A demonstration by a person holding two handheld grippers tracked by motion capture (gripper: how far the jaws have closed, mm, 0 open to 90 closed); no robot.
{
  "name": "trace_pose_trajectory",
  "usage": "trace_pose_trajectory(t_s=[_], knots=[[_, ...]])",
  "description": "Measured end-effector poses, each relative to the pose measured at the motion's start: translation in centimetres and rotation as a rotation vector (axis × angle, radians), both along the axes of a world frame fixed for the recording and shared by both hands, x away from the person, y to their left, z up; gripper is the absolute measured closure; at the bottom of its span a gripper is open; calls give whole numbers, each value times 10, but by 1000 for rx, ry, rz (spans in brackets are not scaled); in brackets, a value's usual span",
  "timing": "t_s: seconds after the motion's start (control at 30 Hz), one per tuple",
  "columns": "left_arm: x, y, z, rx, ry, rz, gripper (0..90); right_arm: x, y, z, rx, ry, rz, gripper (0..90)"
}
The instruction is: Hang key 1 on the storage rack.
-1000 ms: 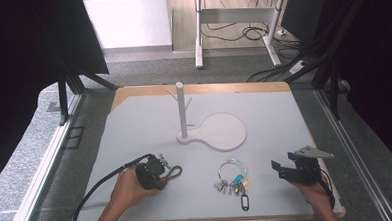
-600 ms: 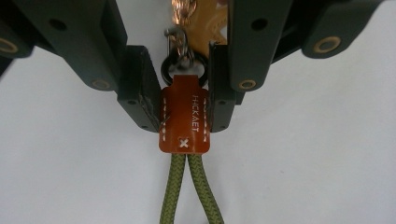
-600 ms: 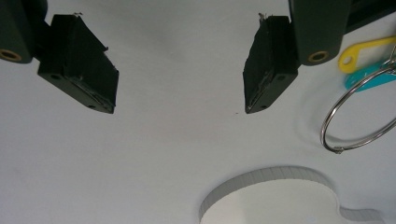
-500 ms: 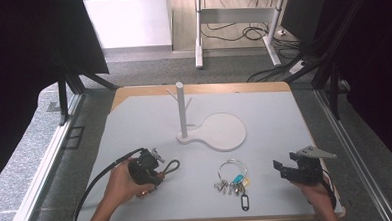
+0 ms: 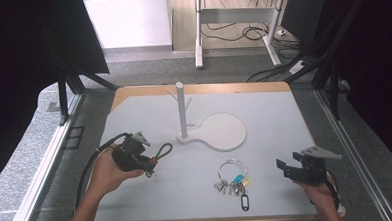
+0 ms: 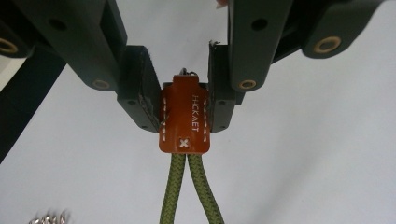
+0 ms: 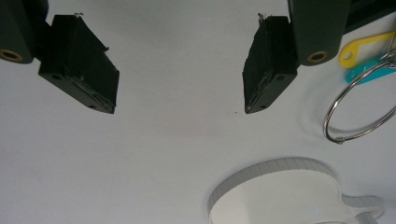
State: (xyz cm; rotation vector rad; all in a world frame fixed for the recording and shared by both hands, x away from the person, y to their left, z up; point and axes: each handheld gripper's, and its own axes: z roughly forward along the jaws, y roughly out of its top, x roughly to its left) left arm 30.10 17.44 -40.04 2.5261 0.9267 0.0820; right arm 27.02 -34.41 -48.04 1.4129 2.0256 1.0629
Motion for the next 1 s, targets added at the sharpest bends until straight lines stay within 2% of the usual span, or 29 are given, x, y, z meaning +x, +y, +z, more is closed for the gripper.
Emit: trace_pose_trajectory(t_s=[0.23,0.3,0.5,0.6,0.83,1.0], knots=[[4,3,15,-17,-14,2,666,1,1,-3,-2,8,-1,274],[7,6,22,-36,-21,5,666,1,2,-3,-3,4,-1,275],[11,11,30,-44,-34,11,665,1,4,-3,-11,5,3,277],[14,14,36,-66,-38,9,665,2,4,-5,-1,10,4,278],[20,18,45,-72,-40,15,665,2,5,-5,-13,0,13,278],[24,18,53,-60,-50,17,666,2,4,-6,-11,6,10,278]])
